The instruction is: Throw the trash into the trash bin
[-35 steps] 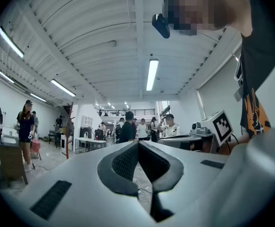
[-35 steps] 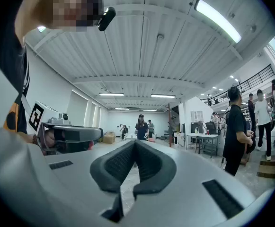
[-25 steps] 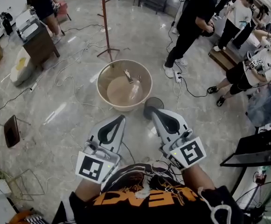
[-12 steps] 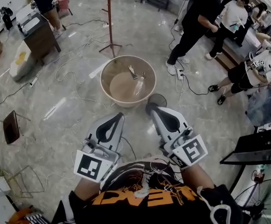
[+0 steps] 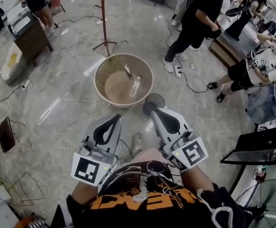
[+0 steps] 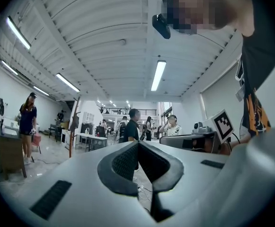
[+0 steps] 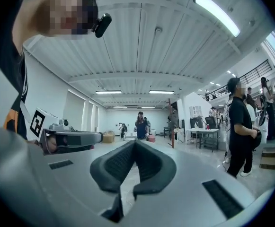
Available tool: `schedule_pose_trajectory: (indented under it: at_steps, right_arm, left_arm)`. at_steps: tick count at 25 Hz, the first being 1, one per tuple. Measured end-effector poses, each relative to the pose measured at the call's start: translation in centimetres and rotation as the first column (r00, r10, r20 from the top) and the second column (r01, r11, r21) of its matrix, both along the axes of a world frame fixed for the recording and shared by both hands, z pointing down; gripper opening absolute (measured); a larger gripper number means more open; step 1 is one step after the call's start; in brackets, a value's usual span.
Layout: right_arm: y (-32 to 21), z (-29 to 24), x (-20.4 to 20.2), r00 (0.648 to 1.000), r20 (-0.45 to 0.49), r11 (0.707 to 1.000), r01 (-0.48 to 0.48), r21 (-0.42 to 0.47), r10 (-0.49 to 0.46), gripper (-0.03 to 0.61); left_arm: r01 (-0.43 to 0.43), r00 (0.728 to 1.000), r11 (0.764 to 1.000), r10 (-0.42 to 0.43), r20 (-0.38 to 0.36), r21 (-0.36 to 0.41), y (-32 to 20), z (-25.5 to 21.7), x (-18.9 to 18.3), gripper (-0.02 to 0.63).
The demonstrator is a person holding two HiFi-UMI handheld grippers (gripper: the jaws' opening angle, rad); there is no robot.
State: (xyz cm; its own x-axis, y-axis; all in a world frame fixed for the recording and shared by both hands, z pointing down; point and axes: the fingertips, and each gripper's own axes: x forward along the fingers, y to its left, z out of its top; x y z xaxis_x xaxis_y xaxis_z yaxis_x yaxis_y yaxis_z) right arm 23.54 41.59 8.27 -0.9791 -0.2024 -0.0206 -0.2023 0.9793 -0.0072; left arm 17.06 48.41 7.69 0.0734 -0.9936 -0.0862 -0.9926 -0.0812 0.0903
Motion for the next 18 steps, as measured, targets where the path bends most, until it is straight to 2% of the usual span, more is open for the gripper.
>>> schedule_pose_trajectory:
  at_steps: [7,14,18]
  right_arm:
    - [-9.4,-0.1,-3.6,0.998,0.057,0.999,0.027,-0.029,-0.025,0.012]
    - [-18.7,-2.6,-6.1,0.987,0.129,0.995,0.094,0.033,-0.098,0.012]
    - [-22.7,-2.8,-7.8,0.979,0.150,0.990,0.131,0.048,-0.136,0.012]
  left_arm:
    - [0.035,0.996,0.999,-0.032,0.083,-0.032,-8.8,-0.4,-3.2,0.018]
    - [0.092,0.990,0.996,-0.091,0.108,-0.007,-18.3,-2.2,-5.3,0.018]
    - [0.130,0.986,0.991,-0.127,0.108,-0.017,-21.7,-2.0,-6.5,0.018]
